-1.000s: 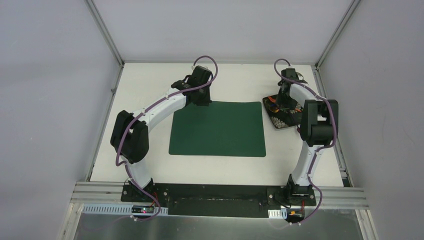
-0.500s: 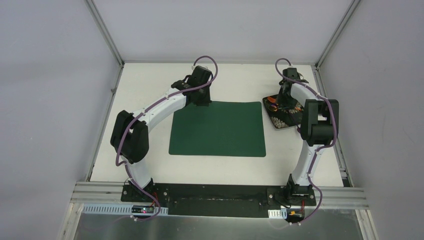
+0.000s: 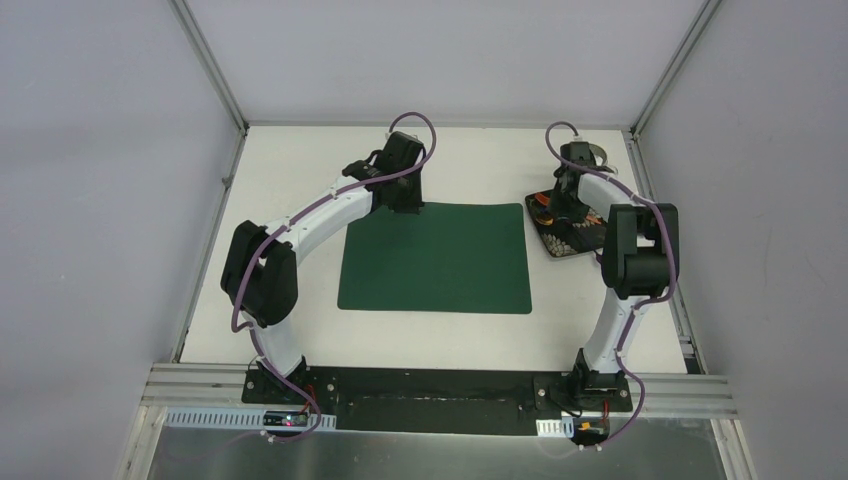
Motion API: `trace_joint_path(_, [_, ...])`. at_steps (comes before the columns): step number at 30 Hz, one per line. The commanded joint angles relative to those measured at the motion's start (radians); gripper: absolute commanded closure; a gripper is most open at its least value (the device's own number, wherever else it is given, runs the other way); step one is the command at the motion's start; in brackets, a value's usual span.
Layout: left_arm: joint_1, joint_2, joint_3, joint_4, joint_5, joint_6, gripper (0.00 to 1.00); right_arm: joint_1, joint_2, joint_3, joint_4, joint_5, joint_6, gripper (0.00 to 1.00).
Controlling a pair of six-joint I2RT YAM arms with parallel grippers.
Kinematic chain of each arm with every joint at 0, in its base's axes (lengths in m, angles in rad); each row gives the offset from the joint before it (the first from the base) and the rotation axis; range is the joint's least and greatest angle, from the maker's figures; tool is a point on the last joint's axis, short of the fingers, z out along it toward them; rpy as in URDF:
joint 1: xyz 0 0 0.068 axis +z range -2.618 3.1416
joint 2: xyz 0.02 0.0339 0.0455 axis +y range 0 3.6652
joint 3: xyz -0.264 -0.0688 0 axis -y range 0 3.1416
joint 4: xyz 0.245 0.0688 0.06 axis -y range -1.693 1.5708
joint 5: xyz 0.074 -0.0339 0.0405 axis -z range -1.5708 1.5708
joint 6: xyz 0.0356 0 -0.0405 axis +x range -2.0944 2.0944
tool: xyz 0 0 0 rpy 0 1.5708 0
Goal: Set the dinner table for one person
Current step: Pick up the spoon from the center of the board.
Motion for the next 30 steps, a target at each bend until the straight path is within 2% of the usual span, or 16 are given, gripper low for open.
trace_joint_path(1, [-0.003,-0.003,0.015,-0.011,0.010,0.003,1.00,0.030,-0.027,-0.076,-0.022,-0.035,0.023,0.51])
trace_joint_path(5, [-0.003,-0.004,0.017,-0.010,0.013,0.003,1.00,0.039,-0.027,-0.096,-0.013,-0.033,0.027,0.57])
trace_joint_path(8, [-0.003,-0.010,0.013,-0.011,0.014,0.004,1.00,0.045,-0.024,-0.106,-0.007,-0.039,0.029,0.75])
trace_joint_path(17, [-0.004,-0.020,0.005,-0.011,0.015,0.006,1.00,0.052,-0.029,-0.130,-0.001,-0.032,0.028,1.00])
trace_joint_path(30, [-0.004,-0.019,0.013,-0.011,0.025,0.000,1.00,0.085,-0.145,-0.142,-0.029,-0.007,0.039,1.00])
